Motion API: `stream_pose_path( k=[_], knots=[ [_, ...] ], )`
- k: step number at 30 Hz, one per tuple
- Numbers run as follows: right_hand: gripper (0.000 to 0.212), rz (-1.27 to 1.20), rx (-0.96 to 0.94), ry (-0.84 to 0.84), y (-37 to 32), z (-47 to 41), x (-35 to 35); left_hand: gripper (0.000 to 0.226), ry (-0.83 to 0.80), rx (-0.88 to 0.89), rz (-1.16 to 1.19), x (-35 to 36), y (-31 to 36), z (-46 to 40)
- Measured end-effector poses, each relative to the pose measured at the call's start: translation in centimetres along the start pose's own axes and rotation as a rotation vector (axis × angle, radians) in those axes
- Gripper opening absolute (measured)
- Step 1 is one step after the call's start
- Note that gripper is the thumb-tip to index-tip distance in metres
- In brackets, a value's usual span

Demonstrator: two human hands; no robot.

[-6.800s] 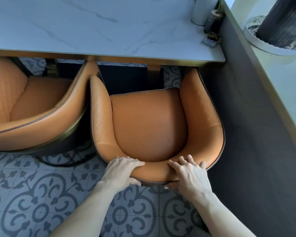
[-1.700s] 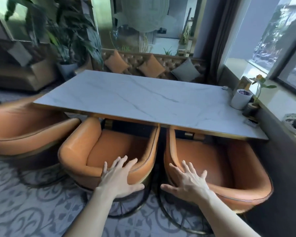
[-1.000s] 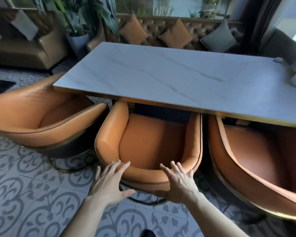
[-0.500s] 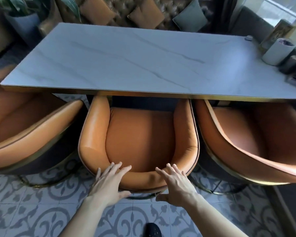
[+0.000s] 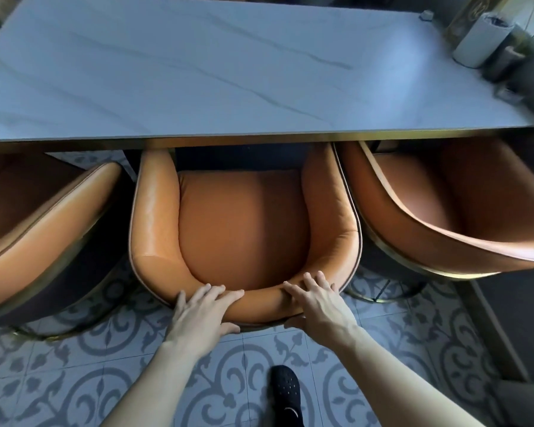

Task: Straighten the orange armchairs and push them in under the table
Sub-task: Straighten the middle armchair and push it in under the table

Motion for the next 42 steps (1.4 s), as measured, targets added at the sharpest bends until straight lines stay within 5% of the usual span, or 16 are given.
stream_pose_path(
  k=[42],
  knots=[
    [0.077,-0.171,0.015,0.058,2.8,-6.8,-2.5,0.072,0.090,-0.071,-0.032,-2.2,0.7,-5.1]
  ],
)
Point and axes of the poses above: each hand's wrist, its own z-axis away from the middle knuckle, its own x-axis out of the palm, y = z × x, the point moved 7 cm from there along -z, towards the middle knuckle, and after that the axes turned 10 degrees about y, right-handed, at the moved point
